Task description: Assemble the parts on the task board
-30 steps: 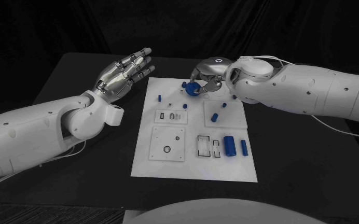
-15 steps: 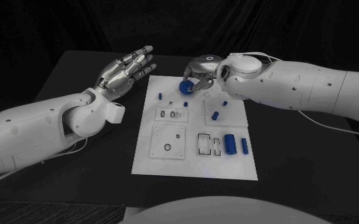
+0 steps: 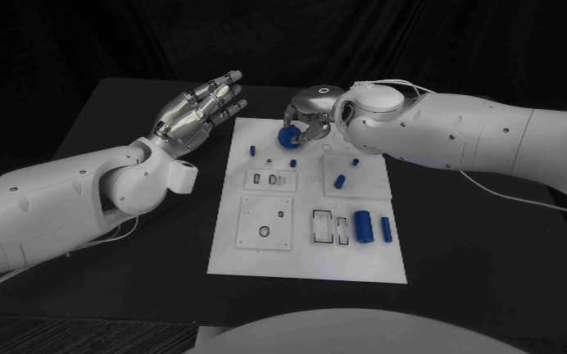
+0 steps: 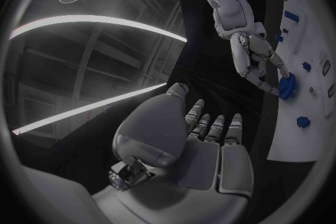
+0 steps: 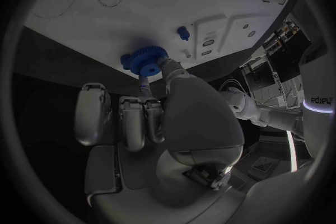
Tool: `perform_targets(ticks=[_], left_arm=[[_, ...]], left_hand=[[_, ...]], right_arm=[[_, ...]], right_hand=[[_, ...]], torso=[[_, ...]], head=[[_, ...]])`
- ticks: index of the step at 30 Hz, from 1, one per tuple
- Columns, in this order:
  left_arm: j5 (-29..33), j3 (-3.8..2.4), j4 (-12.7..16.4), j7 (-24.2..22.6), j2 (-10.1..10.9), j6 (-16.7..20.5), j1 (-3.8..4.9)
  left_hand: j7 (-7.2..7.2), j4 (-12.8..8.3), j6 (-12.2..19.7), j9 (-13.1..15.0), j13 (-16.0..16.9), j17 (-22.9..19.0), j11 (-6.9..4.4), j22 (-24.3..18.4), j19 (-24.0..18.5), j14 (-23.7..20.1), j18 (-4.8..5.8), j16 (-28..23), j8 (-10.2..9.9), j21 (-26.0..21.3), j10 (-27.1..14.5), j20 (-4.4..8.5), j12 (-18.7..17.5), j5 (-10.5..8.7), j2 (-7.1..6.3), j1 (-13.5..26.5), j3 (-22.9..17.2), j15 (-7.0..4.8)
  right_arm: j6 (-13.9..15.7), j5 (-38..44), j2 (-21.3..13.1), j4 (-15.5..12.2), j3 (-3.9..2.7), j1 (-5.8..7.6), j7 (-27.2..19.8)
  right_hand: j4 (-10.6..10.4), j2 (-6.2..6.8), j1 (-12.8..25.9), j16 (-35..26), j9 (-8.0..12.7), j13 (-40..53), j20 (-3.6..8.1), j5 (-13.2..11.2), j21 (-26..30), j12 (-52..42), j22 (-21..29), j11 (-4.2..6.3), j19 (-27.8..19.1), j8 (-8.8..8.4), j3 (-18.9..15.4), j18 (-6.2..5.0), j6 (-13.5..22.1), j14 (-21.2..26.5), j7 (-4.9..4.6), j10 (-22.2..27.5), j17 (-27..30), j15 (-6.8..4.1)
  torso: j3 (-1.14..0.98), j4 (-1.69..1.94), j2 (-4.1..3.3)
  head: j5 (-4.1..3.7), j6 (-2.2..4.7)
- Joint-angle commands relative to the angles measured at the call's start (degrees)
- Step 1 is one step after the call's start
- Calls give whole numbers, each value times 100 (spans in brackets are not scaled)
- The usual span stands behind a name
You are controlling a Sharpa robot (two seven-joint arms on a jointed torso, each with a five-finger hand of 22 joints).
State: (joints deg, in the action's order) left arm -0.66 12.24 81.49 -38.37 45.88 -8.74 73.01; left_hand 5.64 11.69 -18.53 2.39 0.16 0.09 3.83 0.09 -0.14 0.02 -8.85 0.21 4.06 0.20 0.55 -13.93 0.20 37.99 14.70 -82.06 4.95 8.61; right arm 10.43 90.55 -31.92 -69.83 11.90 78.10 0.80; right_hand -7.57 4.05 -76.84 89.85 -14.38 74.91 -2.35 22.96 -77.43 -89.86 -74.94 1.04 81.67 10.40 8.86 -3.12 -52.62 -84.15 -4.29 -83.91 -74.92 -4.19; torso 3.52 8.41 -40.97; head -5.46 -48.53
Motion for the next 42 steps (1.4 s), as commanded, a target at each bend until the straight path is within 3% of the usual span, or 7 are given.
perform_targets(ticks=[1, 9, 16, 23, 26, 32, 42], left_arm=[[1, -6, -6, -46, -23, -86, -8], [1, -6, -28, -26, -39, -97, -11], [1, -6, 0, 5, -46, -137, -21], [1, -6, -42, 1, -45, -126, -29], [1, -6, -51, 4, -43, -125, -31], [1, -6, -60, 9, -43, -126, -33], [1, -6, -65, 19, -48, -133, -34]], left_hand=[[30, 0, -24, 5, 6, -9, 25, -9, 14, -2, -77, -21, 39, -20, 4, -38, 1, 14, 15, -21, -47, 26], [30, 0, -24, 5, 6, -9, 25, -9, 14, -2, -77, -21, 39, -20, 4, -38, 1, 14, 15, -21, -47, 26], [33, -9, -1, 2, 4, -9, 29, -9, 14, -2, -75, -21, 34, -20, -1, -40, -1, 14, 16, -20, -60, 29], [35, -13, -2, 1, 4, -9, 32, -9, 14, -2, -74, -21, 34, -20, 0, -41, -1, 14, 16, -20, -65, 30], [35, -13, -2, 1, 4, -9, 32, -9, 14, -2, -74, -21, 34, -20, 0, -41, -1, 14, 16, -20, -65, 30], [36, -16, -2, 1, 4, -9, 33, -9, 14, -2, -73, -21, 34, -20, 0, -42, -1, 13, 14, -19, -68, 31], [36, -16, -2, 1, 4, -9, 33, -9, 14, -2, -73, -21, 34, -20, 0, -42, -1, 13, 14, -19, -68, 31]], right_arm=[[-60, 30, 36, 37, -3, -9, -14], [-101, 30, 56, 54, -3, -23, -9], [-193, 30, 48, 81, -3, -43, 43], [-187, 30, 51, 81, -3, -52, 40], [-176, 30, 46, 76, -3, -54, 32], [-170, 30, 32, 75, -3, -57, 24], [-192, 30, 8, 49, -3, -62, 10]], right_hand=[[1, -37, 25, 15, -705, 1509, -2, -41, 31, -14, -675, -31, -35, -60, 27, -48, 57, -585, 0, -609, -1508, 16], [-7, -29, 58, 15, -692, 1509, -10, -89, 71, -14, -657, -38, -57, -110, 24, -57, 109, -585, -6, -609, -1508, 23], [10, -16, 75, 15, -663, 1509, -29, -214, 179, -14, -605, -62, -119, -220, 29, -81, 238, -585, -34, -609, -1508, 43], [27, -14, 152, 15, -382, 1509, -44, -609, 319, -14, -562, -54, -167, -667, -13, -107, 954, -585, -10, -609, -1508, 46], [30, -27, 184, 15, -269, 1509, -31, -749, 361, -14, -553, -40, -174, -683, -51, -113, 1167, -585, 3, -609, -1508, 33], [16, -41, 233, 14, -201, 1509, -23, -928, 420, -14, -535, -34, -192, -651, -102, -122, 1188, -584, 6, -609, -1506, 26], [33, -79, 217, -11, -182, 1509, -22, -923, 478, -14, -515, -38, -212, -588, -109, -132, 1062, -573, -1, -609, -1478, 28]], torso=[[5, -4, 2], [-5, -15, 9], [-1, -14, 10], [-1, -18, 13], [-2, -23, 12], [-6, -22, 12], [1, -19, 13]], head=[[-4, -12], [15, -44], [11, -49], [10, -58], [18, -73], [26, -88], [27, -100]])
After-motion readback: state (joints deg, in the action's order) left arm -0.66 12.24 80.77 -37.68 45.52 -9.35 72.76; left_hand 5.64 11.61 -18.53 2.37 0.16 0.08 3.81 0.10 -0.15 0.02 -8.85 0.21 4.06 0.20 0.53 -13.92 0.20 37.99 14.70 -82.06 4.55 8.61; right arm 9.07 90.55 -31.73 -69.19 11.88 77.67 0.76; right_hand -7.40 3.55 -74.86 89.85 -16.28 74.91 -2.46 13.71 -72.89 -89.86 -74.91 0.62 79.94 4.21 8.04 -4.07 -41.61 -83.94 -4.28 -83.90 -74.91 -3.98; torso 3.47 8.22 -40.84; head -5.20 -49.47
